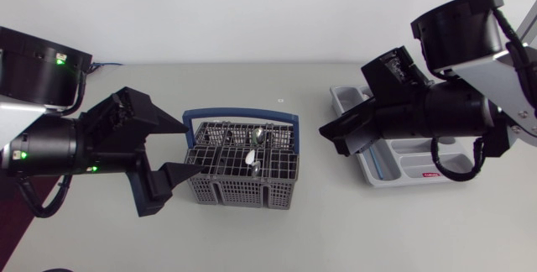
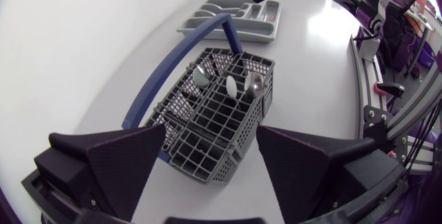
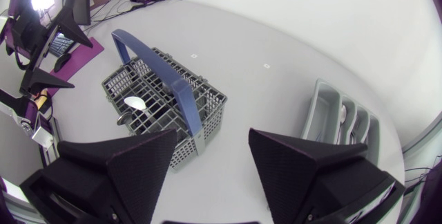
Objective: Unload the cutlery basket into the drawer organizer.
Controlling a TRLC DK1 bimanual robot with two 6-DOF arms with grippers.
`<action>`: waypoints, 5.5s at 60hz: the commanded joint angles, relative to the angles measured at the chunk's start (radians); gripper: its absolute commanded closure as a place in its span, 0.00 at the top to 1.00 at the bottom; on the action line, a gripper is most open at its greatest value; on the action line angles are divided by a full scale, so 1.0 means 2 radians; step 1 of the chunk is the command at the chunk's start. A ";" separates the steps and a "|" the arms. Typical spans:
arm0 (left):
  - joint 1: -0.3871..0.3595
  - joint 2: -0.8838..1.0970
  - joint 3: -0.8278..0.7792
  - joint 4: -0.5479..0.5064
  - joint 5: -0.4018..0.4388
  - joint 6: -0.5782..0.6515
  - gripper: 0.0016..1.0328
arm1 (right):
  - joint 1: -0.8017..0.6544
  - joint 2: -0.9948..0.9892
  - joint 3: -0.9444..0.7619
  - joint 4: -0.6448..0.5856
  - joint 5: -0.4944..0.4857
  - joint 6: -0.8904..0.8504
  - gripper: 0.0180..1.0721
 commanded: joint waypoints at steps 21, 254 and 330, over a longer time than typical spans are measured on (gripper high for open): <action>-0.086 0.101 0.031 0.053 -0.092 -0.085 0.90 | 0.001 -0.011 -0.037 -0.006 -0.003 -0.007 0.72; -0.311 0.107 0.037 0.122 -0.467 -0.167 0.15 | 0.000 -0.058 -0.090 0.020 -0.042 -0.047 0.72; -0.281 0.112 0.075 0.050 -0.372 -0.299 0.16 | 0.075 -0.063 -0.096 0.022 -0.064 -0.072 0.72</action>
